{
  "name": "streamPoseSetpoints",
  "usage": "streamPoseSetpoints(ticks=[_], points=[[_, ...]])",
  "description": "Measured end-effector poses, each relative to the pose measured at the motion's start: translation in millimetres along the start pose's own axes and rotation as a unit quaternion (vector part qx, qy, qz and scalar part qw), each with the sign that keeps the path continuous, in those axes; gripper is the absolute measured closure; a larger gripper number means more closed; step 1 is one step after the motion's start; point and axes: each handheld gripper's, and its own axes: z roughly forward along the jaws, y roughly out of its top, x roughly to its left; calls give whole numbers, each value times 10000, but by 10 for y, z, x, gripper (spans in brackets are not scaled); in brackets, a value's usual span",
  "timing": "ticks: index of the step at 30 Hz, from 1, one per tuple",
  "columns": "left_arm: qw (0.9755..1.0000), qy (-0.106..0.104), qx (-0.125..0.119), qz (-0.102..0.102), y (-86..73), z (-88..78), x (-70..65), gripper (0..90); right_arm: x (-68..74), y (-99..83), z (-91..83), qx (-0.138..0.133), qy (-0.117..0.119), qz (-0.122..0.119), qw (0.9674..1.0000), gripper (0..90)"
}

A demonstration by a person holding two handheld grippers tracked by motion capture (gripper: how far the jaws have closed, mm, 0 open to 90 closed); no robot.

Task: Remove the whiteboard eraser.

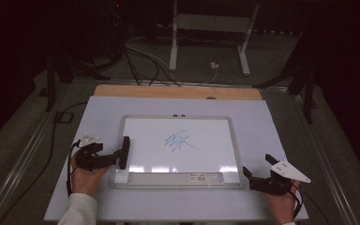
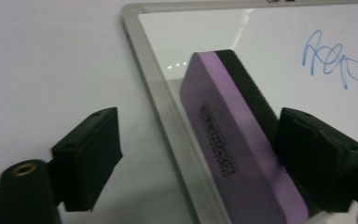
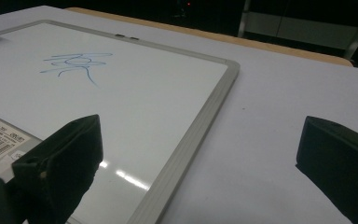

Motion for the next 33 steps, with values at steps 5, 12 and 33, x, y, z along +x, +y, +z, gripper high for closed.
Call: streamPoseSetpoints(ticks=[5, 12, 33], points=[[9998, -214, 21, -17, -1, 31, -25, 221, 7, 2, 4, 3, 4, -25, 10000, 9], [9982, -591, 63, -58, 8, 67, -59, 332, 12, 3, 4, 8, 5, -35, 10000, 9], [9944, -1004, 243, -221, 13, 225, -174, 385, -1, 4, -3, -9, 14, -25, 10000, 9]])
